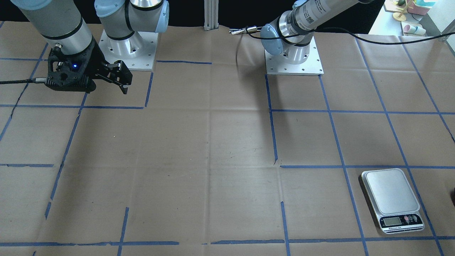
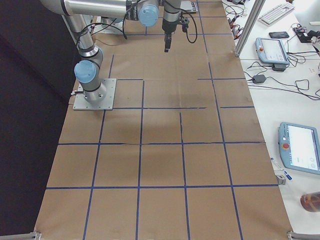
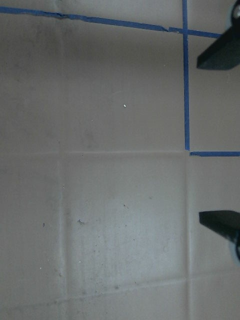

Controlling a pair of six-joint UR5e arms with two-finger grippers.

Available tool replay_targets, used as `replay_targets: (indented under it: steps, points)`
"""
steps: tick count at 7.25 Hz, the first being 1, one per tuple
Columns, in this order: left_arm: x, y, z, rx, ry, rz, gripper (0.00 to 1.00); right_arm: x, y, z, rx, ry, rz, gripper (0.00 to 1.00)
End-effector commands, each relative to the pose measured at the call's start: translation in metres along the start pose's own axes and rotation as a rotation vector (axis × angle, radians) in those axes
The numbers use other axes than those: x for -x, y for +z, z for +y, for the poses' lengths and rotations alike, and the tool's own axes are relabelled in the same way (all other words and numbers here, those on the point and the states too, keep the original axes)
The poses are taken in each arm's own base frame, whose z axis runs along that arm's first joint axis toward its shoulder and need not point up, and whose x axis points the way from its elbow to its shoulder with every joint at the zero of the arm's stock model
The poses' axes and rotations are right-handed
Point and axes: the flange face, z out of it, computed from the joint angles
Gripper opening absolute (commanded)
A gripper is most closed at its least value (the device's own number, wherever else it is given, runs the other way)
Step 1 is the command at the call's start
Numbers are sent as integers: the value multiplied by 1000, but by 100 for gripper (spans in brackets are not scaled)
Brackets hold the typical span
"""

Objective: Weigh mango
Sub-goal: 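Move the left gripper over the red-yellow mango beside the scale, then lower the left gripper and close it around the mango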

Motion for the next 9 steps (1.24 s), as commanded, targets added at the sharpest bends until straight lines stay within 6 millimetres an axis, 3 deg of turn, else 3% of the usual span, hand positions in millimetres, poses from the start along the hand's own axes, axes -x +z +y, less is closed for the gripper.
replay_targets:
  steps: [1,3,6,9]
  points:
    - [93,83,-7,-3,45,10,100,0,0,0,1,0,0,100]
    - [112,136,-22,-42,50,-29,100,0,0,0,1,0,0,100]
    - [112,182,-39,-53,52,-34,100,0,0,0,1,0,0,100]
    - [108,214,-42,-48,52,8,100,0,0,0,1,0,0,100]
